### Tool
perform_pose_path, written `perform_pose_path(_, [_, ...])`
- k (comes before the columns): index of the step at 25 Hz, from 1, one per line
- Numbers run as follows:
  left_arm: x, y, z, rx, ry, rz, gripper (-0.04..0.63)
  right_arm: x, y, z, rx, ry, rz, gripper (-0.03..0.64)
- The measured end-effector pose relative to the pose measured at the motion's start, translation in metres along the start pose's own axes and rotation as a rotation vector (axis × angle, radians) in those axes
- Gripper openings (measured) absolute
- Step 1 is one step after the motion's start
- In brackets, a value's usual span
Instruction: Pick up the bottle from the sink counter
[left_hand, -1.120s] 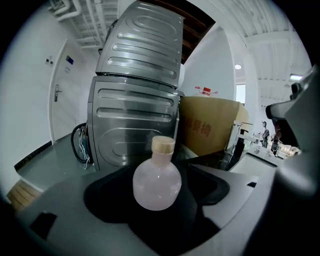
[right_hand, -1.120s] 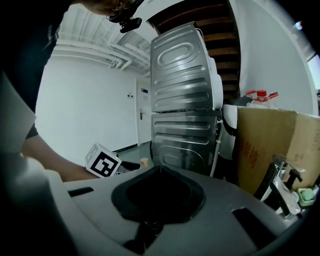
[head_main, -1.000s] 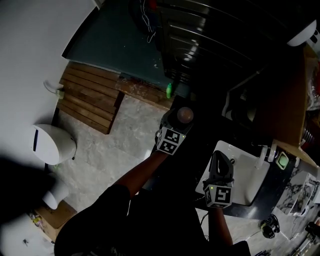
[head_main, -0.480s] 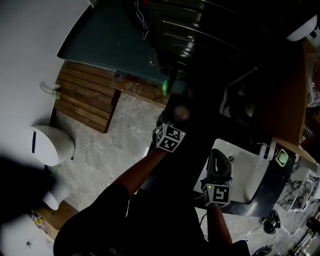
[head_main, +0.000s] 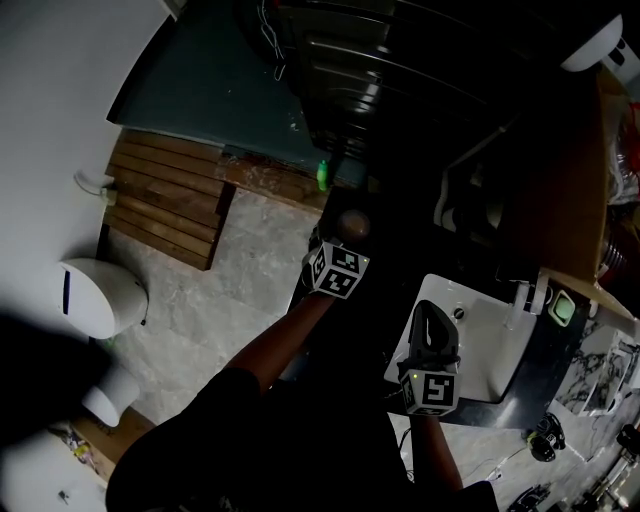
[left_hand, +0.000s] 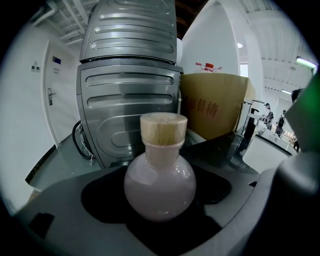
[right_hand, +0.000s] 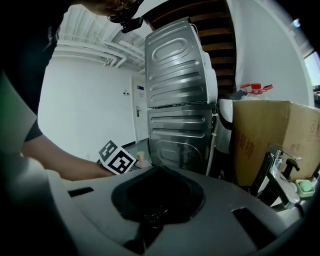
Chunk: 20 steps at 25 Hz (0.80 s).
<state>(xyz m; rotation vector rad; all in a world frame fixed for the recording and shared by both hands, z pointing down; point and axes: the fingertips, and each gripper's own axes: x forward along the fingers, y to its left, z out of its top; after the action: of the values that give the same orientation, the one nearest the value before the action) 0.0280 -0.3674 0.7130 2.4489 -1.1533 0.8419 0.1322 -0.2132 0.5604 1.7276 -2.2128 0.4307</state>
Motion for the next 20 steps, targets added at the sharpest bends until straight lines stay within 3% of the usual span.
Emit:
perform_pose_path(8, [-0.004, -0.005, 0.000, 0.026, -0.027, -0.024, 0.383, -0.004, -0.002, 0.007, 0.003, -0.026, -0.005, 0.038])
perform_pose_path(12, [-0.014, -0.013, -0.003, -0.009, -0.048, -0.064, 0.383, -0.013, -0.005, 0.012, -0.005, -0.041, -0.013, 0.038])
perform_pose_path(20, [-0.051, -0.035, 0.001, -0.008, -0.076, -0.083, 0.383, -0.039, -0.010, 0.010, 0.004, -0.051, -0.026, 0.038])
